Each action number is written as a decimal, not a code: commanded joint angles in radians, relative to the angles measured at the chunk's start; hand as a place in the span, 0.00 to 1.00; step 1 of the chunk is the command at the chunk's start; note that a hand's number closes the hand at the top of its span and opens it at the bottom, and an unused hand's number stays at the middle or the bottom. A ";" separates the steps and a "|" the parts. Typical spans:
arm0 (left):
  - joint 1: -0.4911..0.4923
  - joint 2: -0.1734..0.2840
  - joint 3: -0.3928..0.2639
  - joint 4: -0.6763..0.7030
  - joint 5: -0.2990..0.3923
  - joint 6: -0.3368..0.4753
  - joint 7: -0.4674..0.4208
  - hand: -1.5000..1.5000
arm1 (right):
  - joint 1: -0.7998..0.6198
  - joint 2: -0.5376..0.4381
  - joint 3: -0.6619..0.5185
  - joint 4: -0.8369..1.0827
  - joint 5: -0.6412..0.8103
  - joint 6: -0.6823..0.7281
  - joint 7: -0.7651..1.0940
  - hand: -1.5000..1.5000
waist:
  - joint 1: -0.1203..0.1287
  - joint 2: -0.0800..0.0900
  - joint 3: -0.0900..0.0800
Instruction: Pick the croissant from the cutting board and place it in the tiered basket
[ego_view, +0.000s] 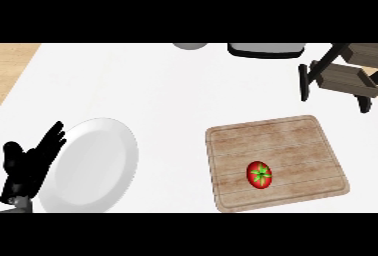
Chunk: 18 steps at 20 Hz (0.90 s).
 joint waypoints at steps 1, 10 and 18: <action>-0.005 0.012 -0.007 -0.031 0.006 -0.020 0.036 0.50 | -0.025 -0.065 -0.045 0.159 -0.012 -0.055 -0.131 1.00 | 0.010 0.004 0.001; -0.037 0.006 -0.008 -0.005 -0.003 -0.009 0.010 0.50 | -0.069 -0.237 0.303 0.256 0.349 0.097 -0.294 1.00 | 0.025 0.014 -0.002; -0.031 -0.015 -0.003 -0.002 0.003 0.003 0.012 0.50 | -0.145 -0.294 0.326 0.396 0.405 0.089 -0.468 1.00 | 0.027 0.012 -0.001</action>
